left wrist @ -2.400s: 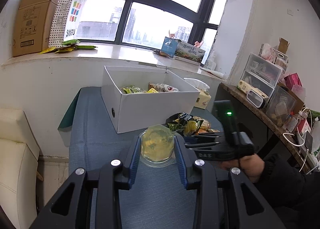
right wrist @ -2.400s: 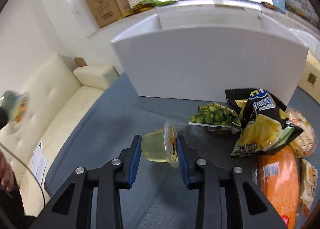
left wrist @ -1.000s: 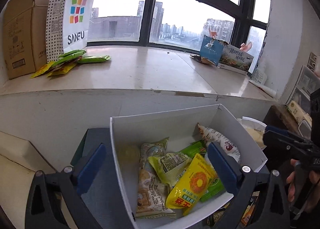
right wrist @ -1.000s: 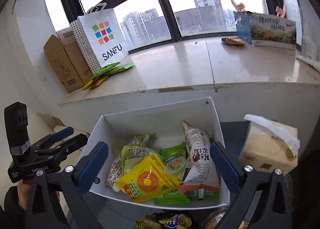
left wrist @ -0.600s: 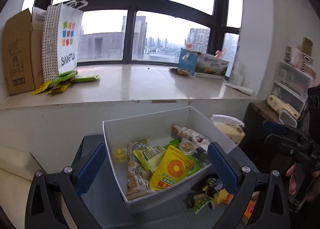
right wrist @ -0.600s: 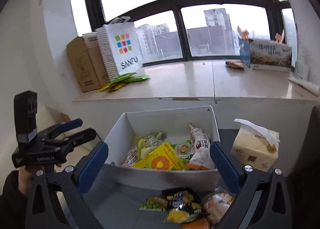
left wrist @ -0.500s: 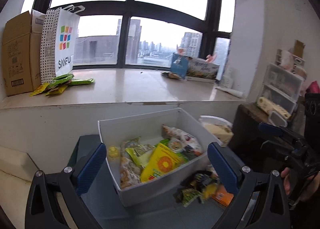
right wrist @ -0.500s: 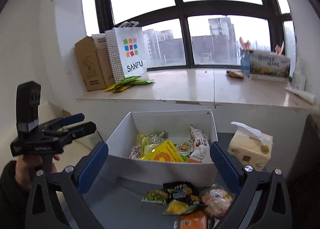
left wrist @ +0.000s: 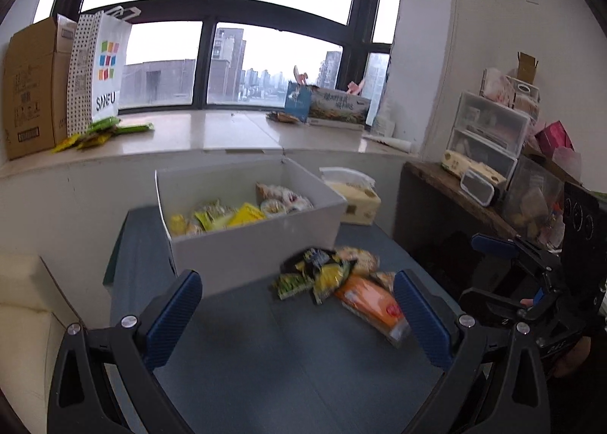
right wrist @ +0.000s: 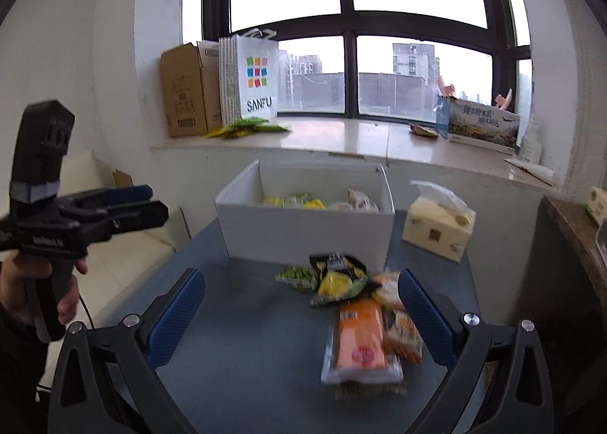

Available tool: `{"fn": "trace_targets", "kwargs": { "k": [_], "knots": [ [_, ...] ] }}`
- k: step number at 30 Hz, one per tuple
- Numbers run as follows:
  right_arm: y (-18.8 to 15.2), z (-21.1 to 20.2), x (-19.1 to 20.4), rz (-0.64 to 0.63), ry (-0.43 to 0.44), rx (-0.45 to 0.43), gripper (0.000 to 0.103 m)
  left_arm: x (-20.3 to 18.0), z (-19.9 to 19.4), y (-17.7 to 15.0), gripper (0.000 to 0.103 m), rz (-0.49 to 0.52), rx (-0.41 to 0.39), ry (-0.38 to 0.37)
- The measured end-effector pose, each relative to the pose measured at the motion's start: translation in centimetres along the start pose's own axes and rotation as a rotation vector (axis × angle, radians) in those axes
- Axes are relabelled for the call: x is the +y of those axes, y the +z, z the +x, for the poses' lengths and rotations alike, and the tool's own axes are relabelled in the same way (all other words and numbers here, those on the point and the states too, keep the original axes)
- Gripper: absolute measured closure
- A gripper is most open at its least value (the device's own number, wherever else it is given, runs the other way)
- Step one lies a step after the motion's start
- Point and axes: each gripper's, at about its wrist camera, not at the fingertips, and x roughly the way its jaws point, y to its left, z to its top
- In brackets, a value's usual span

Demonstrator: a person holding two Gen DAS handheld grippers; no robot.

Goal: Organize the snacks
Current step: 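Release both jelly cups into the white box and withdraw both grippers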

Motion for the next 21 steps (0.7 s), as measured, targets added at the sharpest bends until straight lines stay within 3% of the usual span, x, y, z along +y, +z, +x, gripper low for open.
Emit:
{"fn": "trace_targets", "kwargs": {
  "k": [8, 21],
  "knots": [
    [-6.1, -1.0, -1.9, 0.134, -0.028, 0.084, 0.0, -1.2, -0.3, -3.4, 0.0, -0.01, 0.065, -0.017],
    [-7.9, 0.5, -5.2, 0.258, -0.071, 0.155, 0.0, -1.4, -0.8, -3.9, 0.0, -0.013, 0.08, -0.019]
  ]
}}
